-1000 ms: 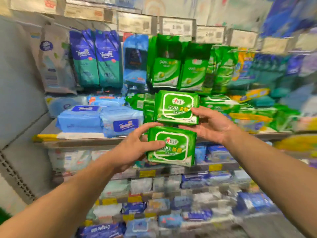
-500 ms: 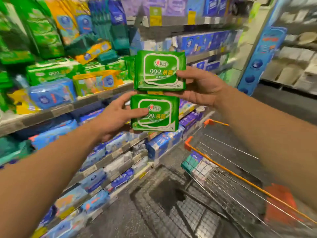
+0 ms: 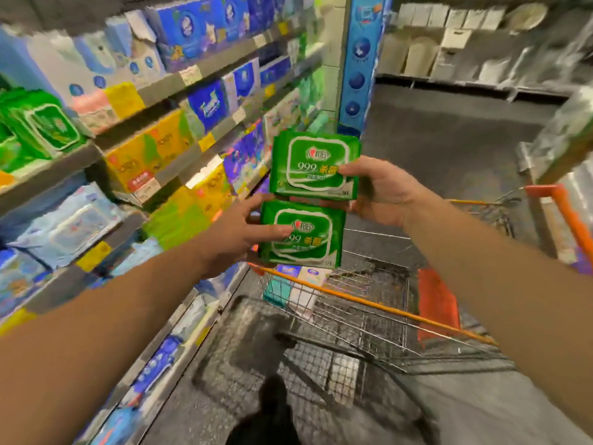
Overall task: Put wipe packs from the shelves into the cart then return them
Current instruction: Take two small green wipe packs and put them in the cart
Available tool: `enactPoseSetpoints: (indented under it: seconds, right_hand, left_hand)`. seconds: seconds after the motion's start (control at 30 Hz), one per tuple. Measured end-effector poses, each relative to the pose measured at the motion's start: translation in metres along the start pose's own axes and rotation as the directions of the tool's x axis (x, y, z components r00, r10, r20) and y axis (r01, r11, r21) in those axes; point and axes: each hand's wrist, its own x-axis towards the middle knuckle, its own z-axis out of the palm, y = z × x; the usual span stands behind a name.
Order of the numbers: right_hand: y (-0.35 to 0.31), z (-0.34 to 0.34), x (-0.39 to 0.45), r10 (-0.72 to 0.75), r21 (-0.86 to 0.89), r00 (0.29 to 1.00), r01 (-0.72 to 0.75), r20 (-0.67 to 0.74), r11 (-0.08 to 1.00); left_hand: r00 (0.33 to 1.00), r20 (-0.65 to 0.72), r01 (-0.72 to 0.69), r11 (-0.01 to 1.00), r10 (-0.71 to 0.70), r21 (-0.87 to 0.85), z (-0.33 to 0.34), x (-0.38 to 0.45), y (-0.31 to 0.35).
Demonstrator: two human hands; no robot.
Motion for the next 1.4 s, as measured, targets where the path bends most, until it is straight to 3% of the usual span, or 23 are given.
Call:
enactPoseSetpoints:
  seconds: [0.27,0.53,0.83,0.97,1.07,1.23,1.27,1.33,1.4]
  right_hand:
    - [0.044,-0.12,0.066,0.09,0.157,0.966,-0.053,-0.244,0.986]
    - [0.09,-0.197,0.132,0.276,0.33,0.865,-0.138,-0.419,0.934]
    - [0.173,-0.289,0.159,0.436,0.515,0.72,-0.127,-0.54,0.848]
    - [0.223,-0.327,0.166,0.481,0.544,0.691,-0.15,-0.539,0.826]
    - [0.258,-0.352,0.166,0.517,0.557,0.667,-0.179,-0.537,0.811]
    - [0.304,-0.38,0.165,0.582,0.61,0.656,-0.227,-0.481,0.759]
    - [0.31,-0.383,0.165,0.588,0.607,0.647,-0.234,-0.486,0.76]
    - [0.32,-0.387,0.164,0.596,0.594,0.627,-0.251,-0.501,0.764]
    - [0.325,-0.39,0.163,0.602,0.588,0.616,-0.263,-0.508,0.765]
  left_hand:
    - [0.962,0.18,0.212,0.977,-0.207,-0.01,0.019,0.156,-0.056]
    - [0.881,0.21,0.412,0.906,-0.423,0.097,0.016,0.281,-0.137]
    - [0.834,0.19,0.426,0.823,-0.518,0.376,0.046,0.374,-0.274]
    - [0.829,0.263,0.259,0.756,-0.493,0.601,0.076,0.4,-0.34]
    - [0.823,0.327,0.057,0.64,-0.464,0.766,0.091,0.408,-0.382]
    - [0.704,0.466,-0.215,0.465,-0.536,0.859,0.097,0.412,-0.439]
    - [0.702,0.496,-0.338,0.375,-0.51,0.863,0.1,0.411,-0.443]
    - [0.69,0.571,-0.606,0.076,-0.445,0.792,0.105,0.411,-0.446]
    - [0.64,0.61,-0.713,-0.065,-0.467,0.698,0.108,0.412,-0.446]
